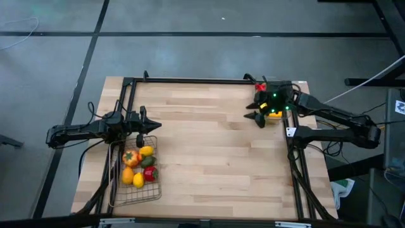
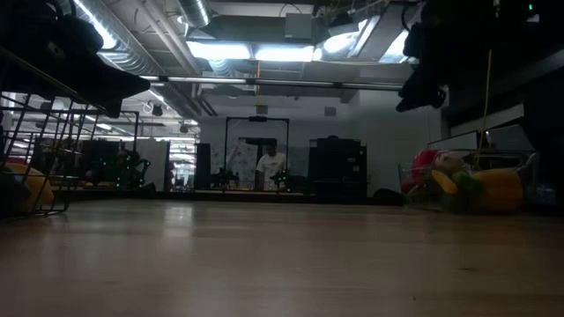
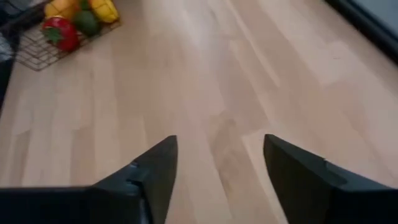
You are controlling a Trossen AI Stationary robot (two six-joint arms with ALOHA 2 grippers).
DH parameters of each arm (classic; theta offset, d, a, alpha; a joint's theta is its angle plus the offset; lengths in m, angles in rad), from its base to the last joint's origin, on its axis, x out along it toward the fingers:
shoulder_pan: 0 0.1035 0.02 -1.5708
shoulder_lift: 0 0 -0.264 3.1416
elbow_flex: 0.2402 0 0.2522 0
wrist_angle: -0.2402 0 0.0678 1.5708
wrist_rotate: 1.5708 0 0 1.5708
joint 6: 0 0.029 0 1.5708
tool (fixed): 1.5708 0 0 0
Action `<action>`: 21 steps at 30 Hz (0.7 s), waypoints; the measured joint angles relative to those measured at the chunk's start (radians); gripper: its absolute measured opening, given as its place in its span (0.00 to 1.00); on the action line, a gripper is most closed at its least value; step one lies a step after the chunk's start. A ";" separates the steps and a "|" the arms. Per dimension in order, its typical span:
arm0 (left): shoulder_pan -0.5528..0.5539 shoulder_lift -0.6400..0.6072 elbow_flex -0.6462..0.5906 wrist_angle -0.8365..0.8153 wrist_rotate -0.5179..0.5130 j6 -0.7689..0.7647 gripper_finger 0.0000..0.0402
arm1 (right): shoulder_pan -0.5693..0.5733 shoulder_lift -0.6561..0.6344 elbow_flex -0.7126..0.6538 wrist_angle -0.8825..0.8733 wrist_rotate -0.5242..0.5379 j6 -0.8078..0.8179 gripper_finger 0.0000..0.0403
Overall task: Sort produce into baskets
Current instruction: Return to Home Position
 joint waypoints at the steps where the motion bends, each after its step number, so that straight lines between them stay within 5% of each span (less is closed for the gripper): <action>1: 0.000 0.000 0.000 0.000 0.000 0.000 0.02 | 0.000 0.000 -0.026 0.038 -0.016 0.001 0.55; 21: 0.000 0.000 0.000 0.000 0.000 0.000 0.02 | 0.000 -0.054 -0.303 0.390 -0.042 0.035 0.05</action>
